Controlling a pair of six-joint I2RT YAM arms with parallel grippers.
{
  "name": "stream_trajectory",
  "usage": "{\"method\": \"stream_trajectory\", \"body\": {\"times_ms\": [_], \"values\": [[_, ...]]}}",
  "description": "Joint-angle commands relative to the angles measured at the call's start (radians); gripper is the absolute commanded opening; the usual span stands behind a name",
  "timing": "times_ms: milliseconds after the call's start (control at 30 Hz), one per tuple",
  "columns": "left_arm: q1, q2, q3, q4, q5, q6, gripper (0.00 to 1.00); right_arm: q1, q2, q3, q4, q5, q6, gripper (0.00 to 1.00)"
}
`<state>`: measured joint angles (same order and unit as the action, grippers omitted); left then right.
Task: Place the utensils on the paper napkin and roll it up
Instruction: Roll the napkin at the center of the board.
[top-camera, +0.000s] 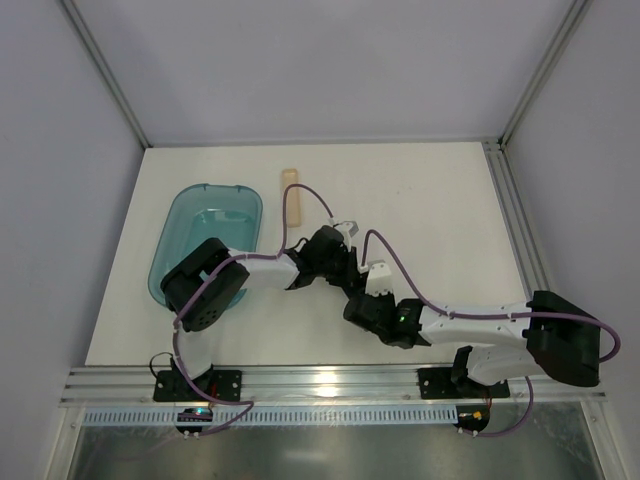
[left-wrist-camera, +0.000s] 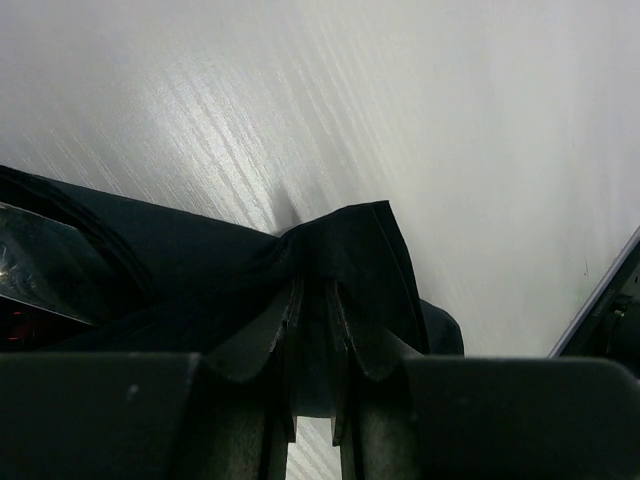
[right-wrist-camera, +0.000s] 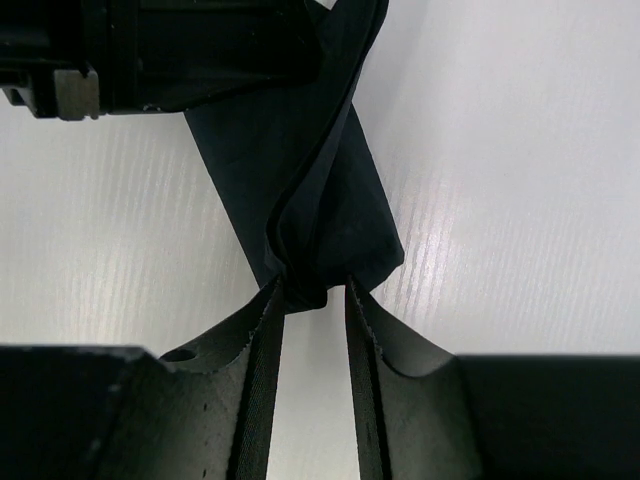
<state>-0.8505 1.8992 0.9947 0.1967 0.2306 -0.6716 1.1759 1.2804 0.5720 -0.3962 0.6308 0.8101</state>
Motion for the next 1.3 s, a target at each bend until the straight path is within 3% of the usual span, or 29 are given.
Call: {"method": "stream_trajectory", "body": {"times_ms": [0, 133, 267, 633, 800, 1033, 1267], "values": [[-0.001, 0.012, 0.021, -0.042, -0.027, 0.027, 0.19, -0.001, -0.032, 0.043, -0.033, 0.063, -0.031, 0.32], [0.001, 0.011, 0.024, -0.043, -0.025, 0.030, 0.19, -0.012, -0.026, 0.040, -0.026, 0.061, -0.029, 0.22], [0.001, 0.006, 0.032, -0.054, -0.027, 0.035, 0.19, -0.022, 0.003, 0.043, -0.035, 0.061, -0.008, 0.19], [0.001, 0.004, 0.044, -0.060, -0.025, 0.037, 0.20, -0.038, 0.004, 0.032, -0.024, 0.041, 0.001, 0.18], [0.001, 0.018, 0.053, -0.063, -0.019, 0.040, 0.20, -0.058, -0.090, 0.043, -0.047, 0.000, -0.037, 0.21], [0.001, 0.021, 0.070, -0.062, -0.011, 0.040, 0.20, -0.294, -0.250, -0.046, 0.081, -0.201, -0.186, 0.18], [-0.001, 0.032, 0.082, -0.051, 0.007, 0.032, 0.20, -0.433, -0.152, -0.073, 0.207, -0.324, -0.232, 0.17]]}}
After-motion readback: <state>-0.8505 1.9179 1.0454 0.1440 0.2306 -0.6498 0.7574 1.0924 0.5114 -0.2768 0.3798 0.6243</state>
